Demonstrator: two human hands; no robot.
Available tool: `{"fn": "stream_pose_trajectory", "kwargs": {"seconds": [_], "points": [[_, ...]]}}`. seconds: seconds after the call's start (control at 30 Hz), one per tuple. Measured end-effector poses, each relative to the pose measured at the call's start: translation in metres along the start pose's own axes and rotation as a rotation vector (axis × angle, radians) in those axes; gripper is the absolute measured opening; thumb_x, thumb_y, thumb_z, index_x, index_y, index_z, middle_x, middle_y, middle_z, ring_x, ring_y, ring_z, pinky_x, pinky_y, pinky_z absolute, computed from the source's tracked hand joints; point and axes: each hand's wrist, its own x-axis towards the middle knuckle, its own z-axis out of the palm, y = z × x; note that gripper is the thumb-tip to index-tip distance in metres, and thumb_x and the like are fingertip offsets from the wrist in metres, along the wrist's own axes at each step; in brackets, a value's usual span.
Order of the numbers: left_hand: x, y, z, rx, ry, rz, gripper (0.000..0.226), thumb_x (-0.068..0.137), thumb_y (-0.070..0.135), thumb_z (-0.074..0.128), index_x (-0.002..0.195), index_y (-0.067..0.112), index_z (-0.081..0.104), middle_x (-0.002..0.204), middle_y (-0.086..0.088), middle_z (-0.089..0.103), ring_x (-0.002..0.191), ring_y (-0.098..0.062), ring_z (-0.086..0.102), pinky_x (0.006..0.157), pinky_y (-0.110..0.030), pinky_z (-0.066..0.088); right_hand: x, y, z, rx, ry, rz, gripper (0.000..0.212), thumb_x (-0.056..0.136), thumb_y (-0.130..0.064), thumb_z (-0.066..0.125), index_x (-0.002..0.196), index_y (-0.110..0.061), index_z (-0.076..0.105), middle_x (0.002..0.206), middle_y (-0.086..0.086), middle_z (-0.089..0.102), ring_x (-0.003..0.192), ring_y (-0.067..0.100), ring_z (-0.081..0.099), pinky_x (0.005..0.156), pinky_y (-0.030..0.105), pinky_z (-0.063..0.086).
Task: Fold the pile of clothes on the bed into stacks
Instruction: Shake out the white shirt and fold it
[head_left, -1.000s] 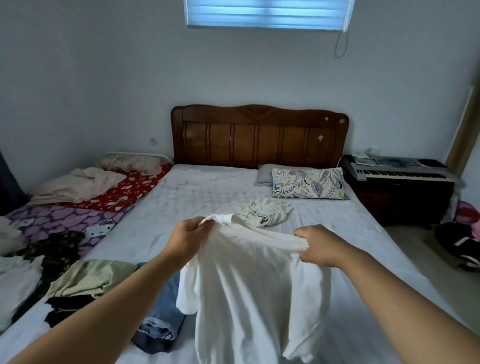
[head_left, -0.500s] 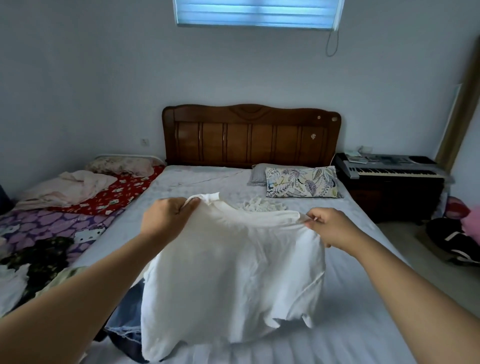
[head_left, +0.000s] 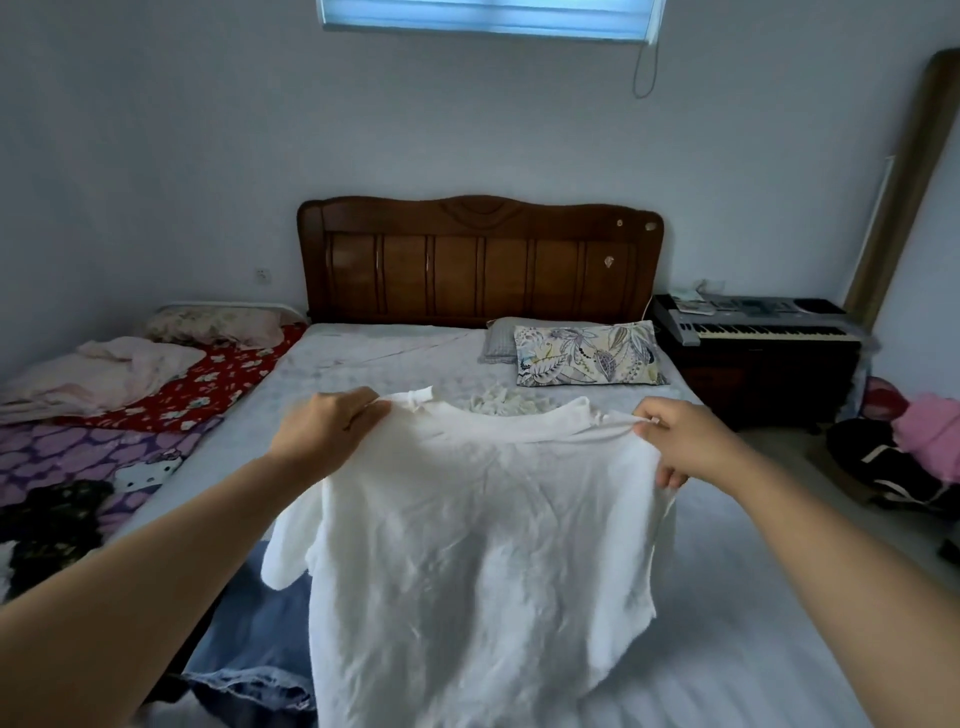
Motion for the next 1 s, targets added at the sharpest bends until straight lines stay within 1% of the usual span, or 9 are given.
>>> {"fn": "stream_pose_trajectory", "kwargs": {"seconds": [0.2, 0.3, 0.37, 0.43, 0.53, 0.63, 0.73, 0.8, 1.0], "points": [[0.017, -0.004, 0.022, 0.180, -0.231, -0.119, 0.031, 0.096, 0.039, 0.049, 0.092, 0.015, 0.068, 0.092, 0.000, 0.060, 0.076, -0.017, 0.058, 0.065, -0.031, 0.048, 0.027, 0.012, 0.009, -0.169, 0.158, -0.034, 0.018, 0.083, -0.020, 0.068, 0.071, -0.009, 0.063, 0.067, 0.002, 0.059, 0.066, 0.016, 0.053, 0.057, 0.024, 0.037], [0.027, 0.001, 0.046, -0.229, -0.375, -0.514, 0.024, 0.097, 0.024, 0.047, 0.088, 0.006, 0.061, 0.074, -0.010, 0.063, 0.054, -0.019, 0.065, 0.053, -0.025, 0.052, 0.050, 0.022, 0.022, -0.271, 0.143, 0.025, 0.023, 0.087, -0.013, 0.057, 0.066, -0.023, 0.054, 0.083, 0.006, 0.063, 0.079, 0.024, 0.058, 0.065, 0.030, 0.043], [0.034, 0.005, 0.063, -0.497, -0.357, -0.667, 0.020, 0.097, 0.016, 0.048, 0.088, 0.002, 0.060, 0.080, -0.018, 0.062, 0.060, -0.026, 0.067, 0.058, -0.031, 0.056, 0.064, 0.030, 0.029, -0.257, 0.165, 0.085, 0.028, 0.089, -0.009, 0.049, 0.065, -0.024, 0.049, 0.082, 0.008, 0.063, 0.075, 0.028, 0.062, 0.060, 0.029, 0.045], [0.043, 0.004, 0.077, -0.437, -0.304, -0.599, 0.026, 0.096, 0.018, 0.049, 0.087, -0.002, 0.062, 0.082, -0.019, 0.063, 0.066, -0.025, 0.059, 0.060, -0.033, 0.050, 0.077, 0.037, 0.035, -0.161, 0.200, 0.142, 0.027, 0.090, -0.004, 0.042, 0.070, -0.020, 0.049, 0.081, 0.013, 0.062, 0.065, 0.028, 0.063, 0.054, 0.027, 0.044], [0.066, 0.009, 0.085, -0.232, -0.250, -0.463, 0.034, 0.097, 0.024, 0.047, 0.073, 0.002, 0.055, 0.065, -0.009, 0.051, 0.065, -0.025, 0.047, 0.054, -0.031, 0.031, 0.102, 0.045, 0.039, -0.116, 0.304, 0.135, 0.017, 0.092, -0.002, 0.040, 0.086, -0.007, 0.056, 0.094, 0.021, 0.061, 0.074, 0.029, 0.051, 0.058, 0.031, 0.035], [0.091, 0.015, 0.085, -0.183, -0.135, -0.373, 0.035, 0.097, 0.024, 0.047, 0.067, 0.008, 0.050, 0.064, -0.008, 0.051, 0.071, -0.031, 0.052, 0.059, -0.034, 0.034, 0.125, 0.048, 0.035, -0.032, 0.433, 0.037, 0.018, 0.094, -0.001, 0.042, 0.097, 0.001, 0.059, 0.097, 0.023, 0.062, 0.081, 0.030, 0.050, 0.064, 0.030, 0.033], [0.108, 0.017, 0.084, -0.206, 0.026, -0.312, 0.028, 0.097, 0.021, 0.048, 0.094, -0.002, 0.064, 0.101, -0.019, 0.064, 0.099, -0.036, 0.057, 0.080, -0.038, 0.043, 0.141, 0.046, 0.027, 0.014, 0.534, -0.074, 0.020, 0.095, -0.002, 0.044, 0.103, 0.004, 0.061, 0.102, 0.021, 0.062, 0.094, 0.033, 0.055, 0.069, 0.026, 0.032], [0.111, 0.014, 0.088, -0.202, 0.081, -0.252, 0.027, 0.097, 0.021, 0.050, 0.110, 0.003, 0.066, 0.129, -0.015, 0.058, 0.118, -0.032, 0.052, 0.097, -0.036, 0.040, 0.146, 0.048, 0.025, -0.004, 0.613, -0.150, 0.018, 0.093, 0.000, 0.045, 0.098, 0.006, 0.062, 0.098, 0.023, 0.062, 0.093, 0.036, 0.056, 0.068, 0.027, 0.030], [0.065, -0.003, 0.123, -0.182, -0.004, -0.213, 0.026, 0.095, 0.024, 0.055, 0.115, 0.016, 0.068, 0.137, -0.008, 0.053, 0.125, -0.024, 0.051, 0.101, -0.031, 0.038, 0.123, 0.089, 0.058, -0.097, 0.552, -0.243, 0.016, 0.086, -0.001, 0.051, 0.087, 0.004, 0.066, 0.088, 0.021, 0.066, 0.087, 0.035, 0.059, 0.069, 0.026, 0.031]]}}
